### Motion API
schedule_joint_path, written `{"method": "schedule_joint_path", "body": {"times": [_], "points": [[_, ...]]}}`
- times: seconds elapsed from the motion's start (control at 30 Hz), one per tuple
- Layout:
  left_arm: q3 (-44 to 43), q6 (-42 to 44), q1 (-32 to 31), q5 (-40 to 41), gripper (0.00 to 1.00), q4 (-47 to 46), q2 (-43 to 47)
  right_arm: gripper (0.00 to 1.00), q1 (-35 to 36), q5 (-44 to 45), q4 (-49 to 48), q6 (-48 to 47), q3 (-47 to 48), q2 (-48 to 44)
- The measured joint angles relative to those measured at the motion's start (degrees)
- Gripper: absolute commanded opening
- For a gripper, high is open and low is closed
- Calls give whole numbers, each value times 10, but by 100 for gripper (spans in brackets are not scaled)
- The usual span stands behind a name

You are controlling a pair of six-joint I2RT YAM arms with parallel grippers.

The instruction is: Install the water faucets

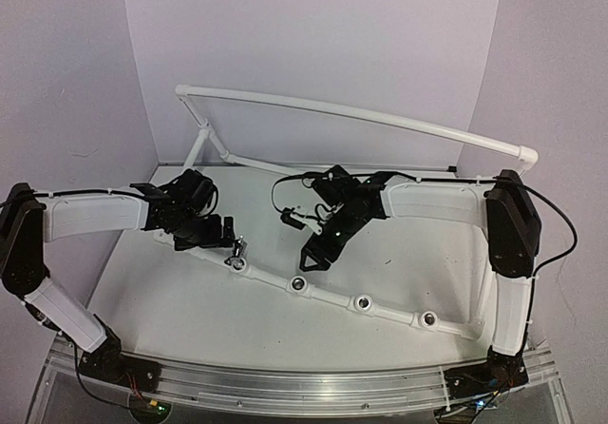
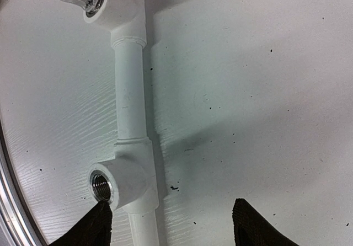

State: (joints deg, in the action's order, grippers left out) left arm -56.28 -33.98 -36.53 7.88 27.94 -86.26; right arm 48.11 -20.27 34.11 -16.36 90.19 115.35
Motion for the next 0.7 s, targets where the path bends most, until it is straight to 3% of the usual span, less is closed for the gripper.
{"method": "schedule_joint_path", "body": {"times": [0.37,0.7], "points": [[-29,42,-11,-63,100,-21,-46,72,-6,0,0,0,-8,-4],[-67,66,-84,-44,100,26,-64,72,-8,0,0,-1,-9,-4]]}}
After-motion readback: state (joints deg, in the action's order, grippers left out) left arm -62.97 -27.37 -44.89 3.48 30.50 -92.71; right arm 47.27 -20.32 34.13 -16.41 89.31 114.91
